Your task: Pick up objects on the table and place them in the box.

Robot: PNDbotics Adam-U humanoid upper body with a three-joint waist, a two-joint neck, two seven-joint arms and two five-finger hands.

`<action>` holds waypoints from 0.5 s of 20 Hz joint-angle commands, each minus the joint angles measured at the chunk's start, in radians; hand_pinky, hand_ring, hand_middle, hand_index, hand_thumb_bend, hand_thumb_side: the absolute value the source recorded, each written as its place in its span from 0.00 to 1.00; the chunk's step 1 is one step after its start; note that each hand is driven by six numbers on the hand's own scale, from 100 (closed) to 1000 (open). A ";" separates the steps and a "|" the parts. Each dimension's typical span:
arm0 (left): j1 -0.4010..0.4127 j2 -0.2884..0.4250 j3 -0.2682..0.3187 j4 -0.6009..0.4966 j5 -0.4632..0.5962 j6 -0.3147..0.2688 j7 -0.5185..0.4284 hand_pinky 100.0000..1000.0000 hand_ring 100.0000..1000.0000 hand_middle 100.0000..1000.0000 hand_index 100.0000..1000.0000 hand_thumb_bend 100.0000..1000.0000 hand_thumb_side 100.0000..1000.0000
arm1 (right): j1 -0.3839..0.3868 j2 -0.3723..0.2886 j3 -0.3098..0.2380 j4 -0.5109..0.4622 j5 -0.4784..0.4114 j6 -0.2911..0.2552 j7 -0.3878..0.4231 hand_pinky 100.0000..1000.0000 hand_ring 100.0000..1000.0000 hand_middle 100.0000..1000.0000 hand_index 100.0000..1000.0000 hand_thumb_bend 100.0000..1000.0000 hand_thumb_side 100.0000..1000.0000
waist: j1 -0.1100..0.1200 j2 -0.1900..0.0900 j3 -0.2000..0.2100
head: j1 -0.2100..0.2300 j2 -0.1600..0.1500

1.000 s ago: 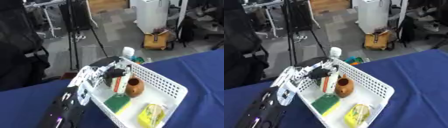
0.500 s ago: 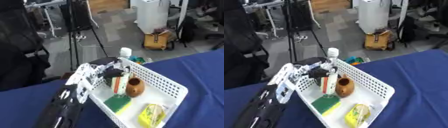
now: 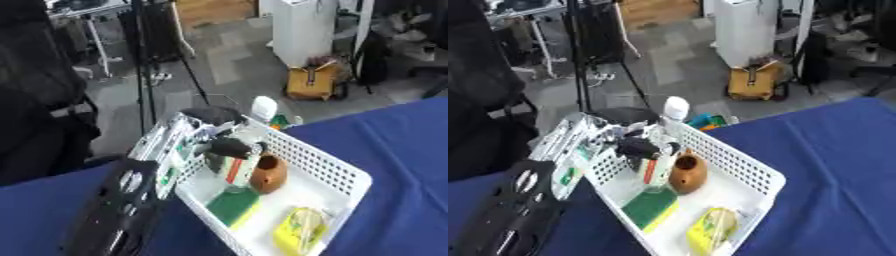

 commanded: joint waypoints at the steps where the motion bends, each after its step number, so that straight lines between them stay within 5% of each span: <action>1: -0.041 0.041 0.008 0.021 0.002 0.004 -0.035 1.00 1.00 1.00 1.00 0.34 1.00 | -0.003 -0.014 0.004 -0.012 -0.005 0.000 0.004 0.61 0.46 0.54 0.67 0.00 0.76 | -0.007 -0.033 0.000 | 0.007 0.006; 10: -0.063 0.067 0.006 0.055 -0.021 -0.007 -0.038 1.00 1.00 1.00 1.00 0.38 1.00 | 0.003 -0.018 0.006 -0.012 -0.005 0.001 0.005 0.61 0.46 0.54 0.67 0.00 0.75 | 0.000 -0.044 0.006 | 0.006 0.013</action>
